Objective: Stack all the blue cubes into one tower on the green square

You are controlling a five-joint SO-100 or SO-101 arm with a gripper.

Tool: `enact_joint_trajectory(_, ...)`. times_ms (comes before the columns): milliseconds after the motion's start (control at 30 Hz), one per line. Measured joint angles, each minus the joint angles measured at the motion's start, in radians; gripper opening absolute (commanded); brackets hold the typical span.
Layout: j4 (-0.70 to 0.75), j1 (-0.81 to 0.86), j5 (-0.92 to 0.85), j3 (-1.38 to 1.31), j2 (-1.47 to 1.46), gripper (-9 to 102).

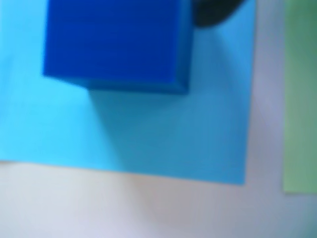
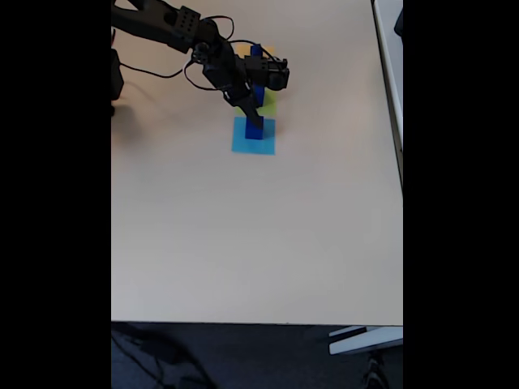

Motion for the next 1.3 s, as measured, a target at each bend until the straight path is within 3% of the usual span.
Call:
enact_joint_trajectory(467, -0.147, -0.048, 0.057, 0.055, -0.051, 32)
enact_joint_trajectory(1300, -0.225, 0.003, 0.048, 0.172, -0.051, 30)
